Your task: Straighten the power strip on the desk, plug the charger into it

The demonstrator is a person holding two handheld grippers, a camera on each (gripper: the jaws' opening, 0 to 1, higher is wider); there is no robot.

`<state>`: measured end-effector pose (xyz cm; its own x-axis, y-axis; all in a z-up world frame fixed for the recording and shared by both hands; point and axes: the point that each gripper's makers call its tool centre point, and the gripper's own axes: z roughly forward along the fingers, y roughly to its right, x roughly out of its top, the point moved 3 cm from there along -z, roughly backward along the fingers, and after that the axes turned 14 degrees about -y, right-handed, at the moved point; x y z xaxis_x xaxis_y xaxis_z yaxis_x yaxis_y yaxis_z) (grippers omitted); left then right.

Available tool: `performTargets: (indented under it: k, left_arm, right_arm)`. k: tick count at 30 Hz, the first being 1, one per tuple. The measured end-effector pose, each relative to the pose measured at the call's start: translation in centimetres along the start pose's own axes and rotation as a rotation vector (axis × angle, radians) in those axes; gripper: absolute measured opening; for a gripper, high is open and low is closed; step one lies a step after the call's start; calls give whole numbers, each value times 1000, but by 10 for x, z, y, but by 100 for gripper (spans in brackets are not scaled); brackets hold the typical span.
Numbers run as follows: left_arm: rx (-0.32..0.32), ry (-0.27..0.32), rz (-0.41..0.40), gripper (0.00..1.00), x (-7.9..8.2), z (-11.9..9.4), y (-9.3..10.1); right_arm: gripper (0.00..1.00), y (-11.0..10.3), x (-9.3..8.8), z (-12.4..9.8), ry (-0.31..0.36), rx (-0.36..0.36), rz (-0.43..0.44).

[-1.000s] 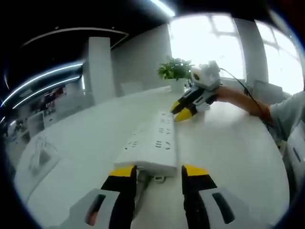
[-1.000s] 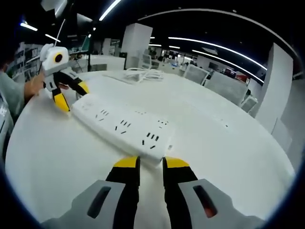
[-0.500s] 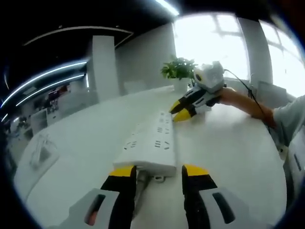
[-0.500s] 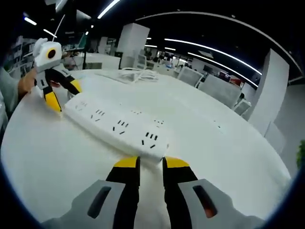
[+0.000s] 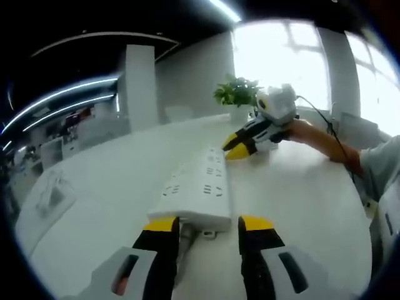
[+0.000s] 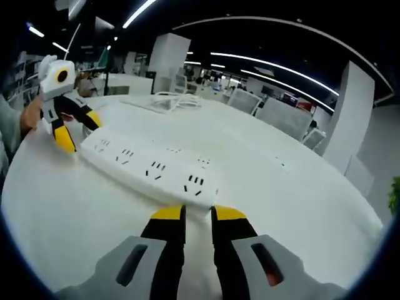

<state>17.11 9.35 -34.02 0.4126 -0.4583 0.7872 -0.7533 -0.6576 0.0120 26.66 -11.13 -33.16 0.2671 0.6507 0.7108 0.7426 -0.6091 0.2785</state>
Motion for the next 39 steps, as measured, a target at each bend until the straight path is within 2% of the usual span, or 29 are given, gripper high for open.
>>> performTargets:
  k: [3,12,20,24,28,33,39]
  left_arm:
    - [-5,5,0,37,0,0,-1]
    - [11,32,-15,37,3,-8,-6]
    - [73,136,-68,37,19,-26,-29]
    - [117,183,-59,37,28,-37,-41]
    - [131,226,-59,37,37,-49,-51]
    - [163,235,-36,37,46,-56,-58]
    - [163,261,1,37,57,-61,-58]
  right_arm:
    - [16,2,1,-3,17,7,39]
    - [16,4,5,-11,55,-6,61]
    - [16,12,13,-32,103,-41,74]
    - [16,13,12,-46,121,-59,76]
    - [16,19,5,-65,150,-95,92]
    - [19,27,-7,-84,183,-139,94]
    - [20,30,-22,-101,188,-173,113]
